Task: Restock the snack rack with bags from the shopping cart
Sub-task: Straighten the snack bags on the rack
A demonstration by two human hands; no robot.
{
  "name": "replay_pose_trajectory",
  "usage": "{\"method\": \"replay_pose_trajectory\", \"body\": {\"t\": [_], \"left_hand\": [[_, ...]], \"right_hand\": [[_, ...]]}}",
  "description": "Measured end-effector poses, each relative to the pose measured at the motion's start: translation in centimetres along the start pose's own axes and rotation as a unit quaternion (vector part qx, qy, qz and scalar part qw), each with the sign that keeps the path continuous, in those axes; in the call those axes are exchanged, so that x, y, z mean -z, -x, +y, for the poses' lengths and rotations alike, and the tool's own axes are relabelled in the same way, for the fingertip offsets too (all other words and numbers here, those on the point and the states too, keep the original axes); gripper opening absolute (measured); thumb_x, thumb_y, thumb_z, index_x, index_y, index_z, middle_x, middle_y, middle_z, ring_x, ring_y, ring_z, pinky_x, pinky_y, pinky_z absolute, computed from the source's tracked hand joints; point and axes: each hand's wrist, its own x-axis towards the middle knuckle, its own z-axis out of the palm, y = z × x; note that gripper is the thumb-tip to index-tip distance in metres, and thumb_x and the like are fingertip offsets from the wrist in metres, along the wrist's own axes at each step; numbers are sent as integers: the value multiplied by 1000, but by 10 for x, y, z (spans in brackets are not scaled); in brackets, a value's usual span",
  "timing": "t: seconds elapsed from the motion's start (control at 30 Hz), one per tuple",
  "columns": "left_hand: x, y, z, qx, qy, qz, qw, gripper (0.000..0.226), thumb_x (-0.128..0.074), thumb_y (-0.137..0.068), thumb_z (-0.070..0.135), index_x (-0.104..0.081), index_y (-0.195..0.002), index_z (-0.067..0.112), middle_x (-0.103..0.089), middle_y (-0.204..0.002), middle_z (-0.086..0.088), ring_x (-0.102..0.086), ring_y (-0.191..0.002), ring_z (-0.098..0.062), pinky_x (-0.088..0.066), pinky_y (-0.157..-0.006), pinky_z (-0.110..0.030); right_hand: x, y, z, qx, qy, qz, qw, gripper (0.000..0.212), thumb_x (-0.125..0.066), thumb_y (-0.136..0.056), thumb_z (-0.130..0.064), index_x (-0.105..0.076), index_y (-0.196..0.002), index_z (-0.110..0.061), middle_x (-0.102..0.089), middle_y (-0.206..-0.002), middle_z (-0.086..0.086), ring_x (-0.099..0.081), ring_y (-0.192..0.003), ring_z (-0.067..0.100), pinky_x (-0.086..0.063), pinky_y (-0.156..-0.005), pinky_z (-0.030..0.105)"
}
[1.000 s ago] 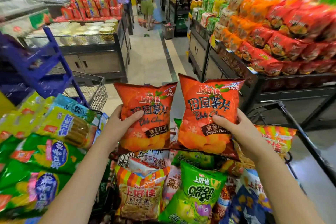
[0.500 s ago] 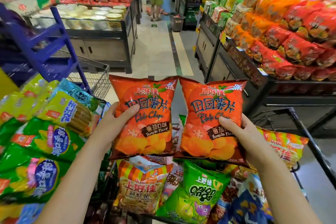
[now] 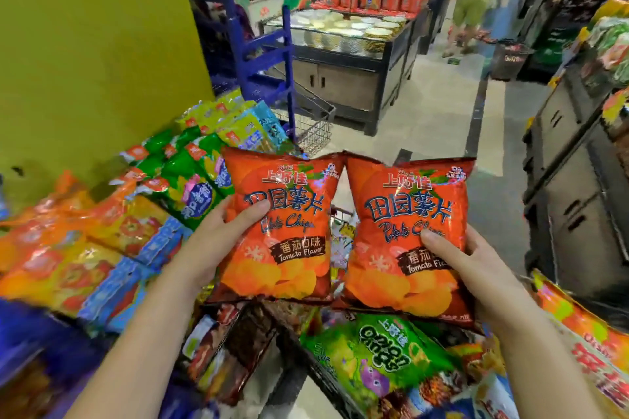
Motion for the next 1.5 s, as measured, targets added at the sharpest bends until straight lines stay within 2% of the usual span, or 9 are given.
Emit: {"method": "replay_pose_trajectory", "body": {"t": [0.1,0.23,0.4,0.5,0.7,1.07,1.2,1.33,1.5], "left_hand": [[12,45,-11,8,22,71,997,87,-93,-45,66,-67,-120,31,-81,-104,1,-79,-89,-22,-62,-61,-31],[38,112,-21,14,53,168,984,33,-76,-84,39,-66,-114,30,-81,-97,2,-79,-83,-19,-62,-62,-32],[80,205,-37,-21,57,257,965,95,-94,-40,70,-70,-121,25,-80,-110,-5,-78,-98,-27,-64,-72,-34],[103,268,-45,-41,71,301,950,104,-94,-40,70,-68,-128,22,-77,-118,-8,-76,-105,-30,-64,-79,-36],[142,413,-76,-52,88,403,910,70,-85,-68,55,-66,-129,25,-77,-118,-7,-76,-104,-29,-60,-88,-45],[143,712,-166,-50,117,589,798,44,-74,-85,41,-68,-123,21,-80,-109,-3,-76,-102,-26,-61,-77,-29],[126,814,-190,-49,133,658,740,30,-72,-91,35,-69,-119,23,-81,-101,2,-78,-97,-22,-62,-73,-28],[111,904,-210,-57,128,698,702,64,-84,-77,58,-65,-130,27,-76,-121,-5,-74,-110,-31,-53,-101,-54],[88,984,-223,-76,155,756,631,62,-84,-81,48,-62,-131,21,-77,-117,-9,-76,-104,-32,-61,-88,-46]], "right_hand": [[-8,0,3,-3,14,-55,998,61,-88,-67,-41,-61,-121,-34,-80,-104,-2,-78,-90,26,-62,-74,40],[-42,4,8,-14,24,-145,989,67,-95,-63,-44,-64,-121,-30,-80,-104,2,-78,-89,27,-64,-68,36],[-105,25,12,-7,53,-251,967,66,-94,-59,-43,-66,-117,-29,-80,-101,1,-78,-89,24,-62,-68,34],[-147,49,14,-1,65,-306,950,59,-88,-67,-35,-65,-120,-24,-80,-100,0,-78,-88,23,-62,-65,31],[-229,132,34,-23,66,-433,899,50,-77,-80,-30,-62,-128,-26,-78,-113,4,-76,-101,28,-62,-81,42],[-346,361,110,-53,117,-609,782,50,-76,-82,-26,-64,-129,-17,-76,-116,11,-74,-104,34,-55,-96,50],[-381,452,136,-54,123,-662,737,84,-97,-52,-52,-68,-124,-21,-76,-116,12,-74,-105,34,-53,-100,51],[-414,532,159,-56,130,-715,684,78,-92,-56,-48,-66,-126,-23,-77,-115,10,-74,-104,35,-52,-102,58],[-448,625,172,-52,140,-772,618,94,-95,-45,-54,-63,-128,-24,-78,-112,8,-76,-99,32,-56,-92,47]]}}
